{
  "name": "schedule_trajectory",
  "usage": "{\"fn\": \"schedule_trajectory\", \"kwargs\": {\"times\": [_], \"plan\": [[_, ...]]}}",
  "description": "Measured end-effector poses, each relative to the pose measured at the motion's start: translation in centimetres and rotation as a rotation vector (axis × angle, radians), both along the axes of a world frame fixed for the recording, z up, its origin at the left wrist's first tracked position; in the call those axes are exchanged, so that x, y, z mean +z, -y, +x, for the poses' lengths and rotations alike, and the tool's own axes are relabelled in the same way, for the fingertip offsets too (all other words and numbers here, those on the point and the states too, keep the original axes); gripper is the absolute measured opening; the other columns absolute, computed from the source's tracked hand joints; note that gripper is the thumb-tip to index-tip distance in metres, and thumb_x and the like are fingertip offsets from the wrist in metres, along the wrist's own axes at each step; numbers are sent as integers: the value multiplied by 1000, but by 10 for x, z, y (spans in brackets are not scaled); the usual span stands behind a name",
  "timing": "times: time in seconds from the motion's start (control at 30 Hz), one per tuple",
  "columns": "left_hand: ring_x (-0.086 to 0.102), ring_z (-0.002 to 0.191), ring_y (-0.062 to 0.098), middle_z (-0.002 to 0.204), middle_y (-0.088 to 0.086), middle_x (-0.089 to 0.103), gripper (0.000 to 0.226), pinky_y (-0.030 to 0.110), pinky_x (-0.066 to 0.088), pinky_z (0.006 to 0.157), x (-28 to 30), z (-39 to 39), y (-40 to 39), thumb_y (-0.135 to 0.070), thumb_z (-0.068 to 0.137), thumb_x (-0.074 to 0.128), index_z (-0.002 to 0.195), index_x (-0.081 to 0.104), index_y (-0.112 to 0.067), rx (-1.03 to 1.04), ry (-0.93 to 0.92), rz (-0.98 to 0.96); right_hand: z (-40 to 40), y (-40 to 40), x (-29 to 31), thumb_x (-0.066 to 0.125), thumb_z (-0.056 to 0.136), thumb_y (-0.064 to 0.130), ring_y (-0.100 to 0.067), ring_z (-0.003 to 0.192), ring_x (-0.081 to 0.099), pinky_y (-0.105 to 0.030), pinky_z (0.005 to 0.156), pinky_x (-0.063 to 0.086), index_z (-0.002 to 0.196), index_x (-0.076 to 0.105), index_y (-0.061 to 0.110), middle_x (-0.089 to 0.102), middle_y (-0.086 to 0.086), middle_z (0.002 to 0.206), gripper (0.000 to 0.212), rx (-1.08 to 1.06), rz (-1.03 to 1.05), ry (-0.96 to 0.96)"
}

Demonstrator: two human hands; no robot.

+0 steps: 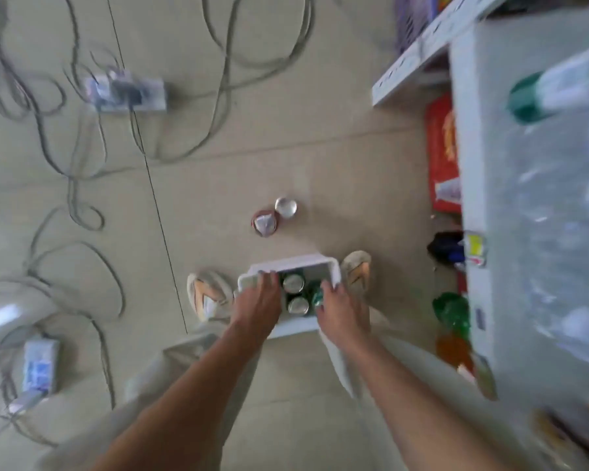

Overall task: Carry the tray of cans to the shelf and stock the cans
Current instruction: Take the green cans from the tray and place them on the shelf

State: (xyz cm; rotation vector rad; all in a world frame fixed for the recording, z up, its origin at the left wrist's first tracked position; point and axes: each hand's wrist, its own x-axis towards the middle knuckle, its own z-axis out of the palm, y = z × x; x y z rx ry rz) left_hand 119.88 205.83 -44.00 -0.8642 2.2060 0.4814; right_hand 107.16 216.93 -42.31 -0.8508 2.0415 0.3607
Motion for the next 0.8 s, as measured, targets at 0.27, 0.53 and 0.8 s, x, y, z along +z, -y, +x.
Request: {"fn": "schedule_trajectory", "kwargs": {"times": [0.27, 0.53, 0.8], "plan": [[67, 63, 34, 143, 20, 44, 65, 35, 51, 46, -73, 42, -45, -37, 84, 62, 140, 40, -12, 89, -16, -2, 57, -63, -103, 71, 84, 35, -23, 98, 69, -30, 73, 50, 131, 45, 23, 57, -13, 123, 55, 315, 212, 54], [68, 78, 31, 104, 10, 56, 35, 35, 40, 50, -68, 46, -62, -28, 88, 64, 113, 51, -7, 144, 27, 74, 32, -53, -116, 81, 75, 30, -27, 93, 67, -36, 73, 57, 124, 48, 20, 59, -15, 115, 60, 315, 223, -9], [67, 77, 38, 116, 13, 54, 50, 37, 42, 49, -76, 26, -37, -22, 84, 69, 125, 44, -7, 247, -28, 30, 23, -26, -122, 79, 79, 32, -31, 98, 65, -43, 77, 59, 129, 46, 17, 56, -19, 120, 61, 296, 188, -11]]}}
